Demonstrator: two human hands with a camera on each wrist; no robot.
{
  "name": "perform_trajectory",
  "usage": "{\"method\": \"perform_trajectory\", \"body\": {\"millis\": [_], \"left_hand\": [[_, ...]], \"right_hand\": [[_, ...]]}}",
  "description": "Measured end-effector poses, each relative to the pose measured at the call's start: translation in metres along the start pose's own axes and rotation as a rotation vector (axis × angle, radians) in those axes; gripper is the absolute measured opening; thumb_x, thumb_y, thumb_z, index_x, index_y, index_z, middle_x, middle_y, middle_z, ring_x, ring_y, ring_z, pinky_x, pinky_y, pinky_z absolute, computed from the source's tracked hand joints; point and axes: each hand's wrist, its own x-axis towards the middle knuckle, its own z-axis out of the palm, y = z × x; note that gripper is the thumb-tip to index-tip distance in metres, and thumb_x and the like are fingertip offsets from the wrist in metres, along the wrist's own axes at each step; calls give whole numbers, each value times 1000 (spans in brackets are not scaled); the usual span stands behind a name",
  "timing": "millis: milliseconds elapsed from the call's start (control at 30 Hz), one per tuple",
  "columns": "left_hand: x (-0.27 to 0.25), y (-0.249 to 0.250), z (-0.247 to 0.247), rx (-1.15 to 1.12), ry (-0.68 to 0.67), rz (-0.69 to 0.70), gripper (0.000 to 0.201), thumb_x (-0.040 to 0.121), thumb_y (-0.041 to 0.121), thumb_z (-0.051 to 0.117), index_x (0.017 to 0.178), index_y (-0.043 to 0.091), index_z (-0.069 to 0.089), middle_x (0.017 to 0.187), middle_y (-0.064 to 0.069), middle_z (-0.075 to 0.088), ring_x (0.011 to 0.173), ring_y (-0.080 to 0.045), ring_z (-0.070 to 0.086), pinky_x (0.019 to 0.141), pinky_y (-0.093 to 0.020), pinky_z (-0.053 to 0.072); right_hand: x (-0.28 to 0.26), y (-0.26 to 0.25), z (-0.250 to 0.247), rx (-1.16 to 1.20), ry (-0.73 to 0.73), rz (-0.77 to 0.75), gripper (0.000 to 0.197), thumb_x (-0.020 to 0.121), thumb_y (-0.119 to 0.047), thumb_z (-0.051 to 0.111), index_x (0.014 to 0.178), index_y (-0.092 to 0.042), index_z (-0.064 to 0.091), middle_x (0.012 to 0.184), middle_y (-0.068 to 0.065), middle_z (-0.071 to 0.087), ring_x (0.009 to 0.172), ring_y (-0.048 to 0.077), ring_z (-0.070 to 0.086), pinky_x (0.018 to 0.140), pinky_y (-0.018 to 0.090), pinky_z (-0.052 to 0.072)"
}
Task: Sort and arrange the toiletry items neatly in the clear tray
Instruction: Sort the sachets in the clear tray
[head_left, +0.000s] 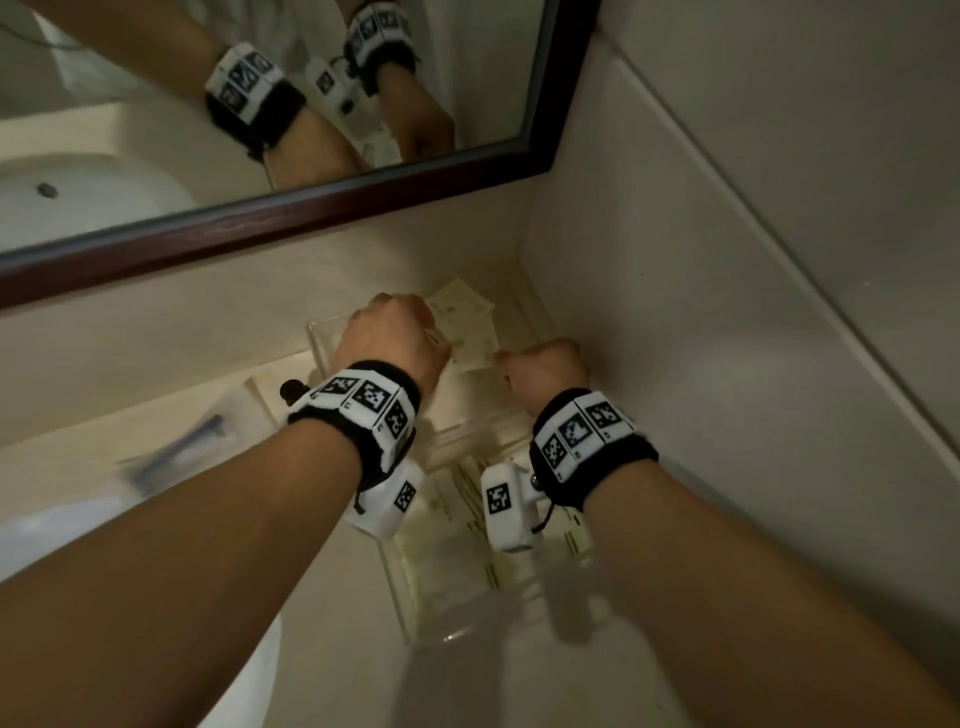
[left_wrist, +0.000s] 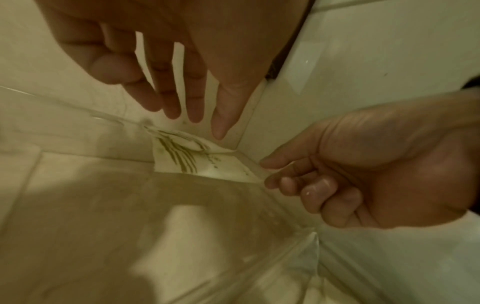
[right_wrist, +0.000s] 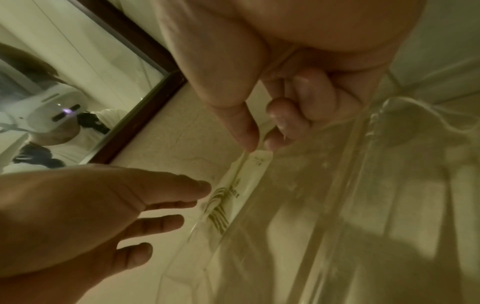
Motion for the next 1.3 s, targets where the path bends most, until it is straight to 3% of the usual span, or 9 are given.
{"method": "perform_trajectory", "body": {"millis": [167, 367, 500, 667, 833, 933, 1033, 1167, 1300], "left_hand": [[14, -4, 5, 86, -79, 2, 36, 79, 33, 74, 113, 24, 66, 110, -7, 68, 101, -31, 63, 85, -41, 55], [22, -2, 0, 183, -108, 11, 21, 85, 35, 67, 100, 20, 69, 96, -8, 70, 78, -29, 60, 67, -33, 50], [24, -1, -1, 213, -110, -52, 19, 91, 36, 56, 89, 19, 64, 80, -6, 54, 71, -27, 49, 64, -32, 41], [17, -12, -2, 196, -104, 3, 24, 90, 35, 54, 101, 22, 71, 101, -10, 70, 86, -32, 64, 72, -35, 53], [4, -11, -2, 205, -137, 67, 46, 82, 56, 66, 124, 38, 60, 114, 0, 71, 98, -28, 67, 84, -39, 57], [5, -4, -1, 257, -162, 86, 48, 81, 64, 66, 119, 35, 64, 112, 1, 70, 98, -26, 66, 86, -41, 56], [4, 3, 4, 326, -149, 111, 35, 84, 55, 67, 106, 29, 71, 100, 1, 69, 90, -25, 66, 83, -40, 57], [2, 7, 10, 458, -98, 174, 28, 88, 45, 61, 103, 24, 72, 96, -2, 69, 86, -28, 66, 75, -34, 51], [3, 11, 13, 469, -80, 182, 26, 95, 34, 53, 97, 18, 73, 93, -6, 69, 84, -30, 65, 72, -34, 47]], "right_hand": [[8, -10, 6, -78, -35, -10, 54, 66, -45, 69, 98, -2, 72, 86, 7, 72, 64, 21, 65, 46, 19, 38], [23, -8, 11, -97, -31, 0, 37, 77, -37, 73, 96, -6, 73, 93, 7, 76, 82, 23, 72, 55, 21, 47], [23, -6, 13, -74, 10, -9, 32, 80, -31, 72, 92, -2, 73, 90, 9, 75, 81, 25, 71, 68, 31, 57], [18, -3, 8, -57, -40, -43, 30, 86, -23, 67, 64, -6, 55, 69, 4, 62, 62, 17, 57, 64, 28, 49], [0, 5, -4, -36, -15, -62, 20, 83, -22, 66, 71, -6, 66, 69, 8, 63, 64, 21, 59, 67, 34, 54], [-7, 12, -11, -20, 1, -82, 24, 81, -21, 66, 75, 3, 70, 67, 9, 63, 64, 23, 60, 74, 39, 57], [-14, 18, -17, -13, 8, -94, 32, 81, -21, 66, 84, 11, 70, 69, 12, 66, 67, 26, 63, 77, 41, 58], [-20, 26, -22, -20, 11, -99, 29, 83, -21, 66, 84, 7, 72, 86, 15, 75, 84, 28, 71, 83, 38, 58], [-23, 31, -20, -17, 18, -99, 28, 84, -24, 68, 80, 4, 71, 87, 14, 75, 86, 28, 72, 83, 36, 58]]}}
